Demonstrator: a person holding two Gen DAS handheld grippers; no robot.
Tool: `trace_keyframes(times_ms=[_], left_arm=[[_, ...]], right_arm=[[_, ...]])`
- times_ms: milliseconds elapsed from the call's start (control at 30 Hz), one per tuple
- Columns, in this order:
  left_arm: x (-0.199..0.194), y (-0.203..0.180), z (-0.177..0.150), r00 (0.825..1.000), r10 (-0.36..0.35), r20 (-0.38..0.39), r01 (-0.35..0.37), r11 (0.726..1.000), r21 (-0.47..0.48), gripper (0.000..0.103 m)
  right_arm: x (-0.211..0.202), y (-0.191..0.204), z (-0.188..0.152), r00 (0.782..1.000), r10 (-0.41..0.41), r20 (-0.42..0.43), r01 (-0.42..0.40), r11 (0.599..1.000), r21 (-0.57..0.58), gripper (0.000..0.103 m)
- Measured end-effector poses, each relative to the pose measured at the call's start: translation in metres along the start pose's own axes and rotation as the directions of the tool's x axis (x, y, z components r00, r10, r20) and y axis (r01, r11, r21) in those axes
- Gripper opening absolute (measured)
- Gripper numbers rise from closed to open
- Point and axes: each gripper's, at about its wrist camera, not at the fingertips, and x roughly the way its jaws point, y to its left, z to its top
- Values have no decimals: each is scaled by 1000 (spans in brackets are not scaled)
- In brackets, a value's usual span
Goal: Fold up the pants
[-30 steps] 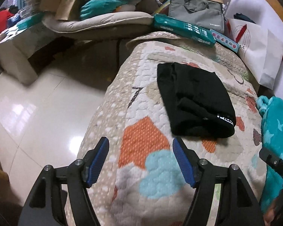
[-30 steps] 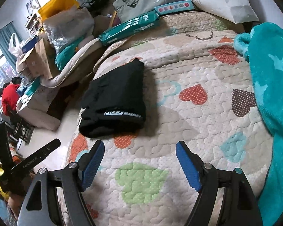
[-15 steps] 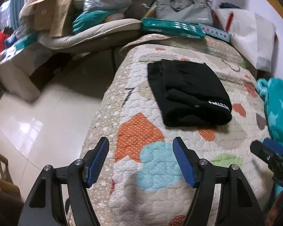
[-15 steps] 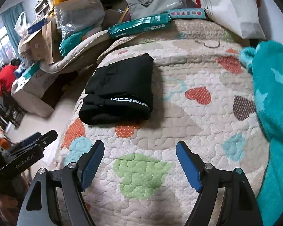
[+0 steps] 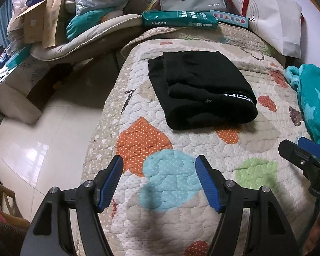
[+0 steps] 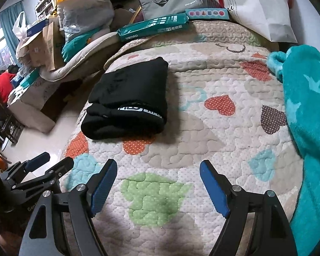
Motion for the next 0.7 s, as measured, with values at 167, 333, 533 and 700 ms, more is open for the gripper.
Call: trace_keyframes(times_ms=[167, 333, 533, 700], left_arm=[[0, -1, 0, 1000, 1, 6, -1, 1000, 2, 69], [-2, -1, 0, 1000, -4, 13, 4, 1000, -1, 69], [-9, -2, 1, 999, -24, 41, 24, 1000, -4, 70], [-12, -4, 2, 998, -27, 59, 26, 1000, 6, 70]], right_arm=[[0, 1, -1, 1000, -2, -1, 2, 1000, -2, 84], [1, 0, -1, 1000, -4, -3, 4, 1000, -5, 85], [2, -1, -1, 1000, -7, -7, 7, 1000, -1, 85], [3, -1, -2, 1000, -8, -12, 8, 1000, -4, 85]])
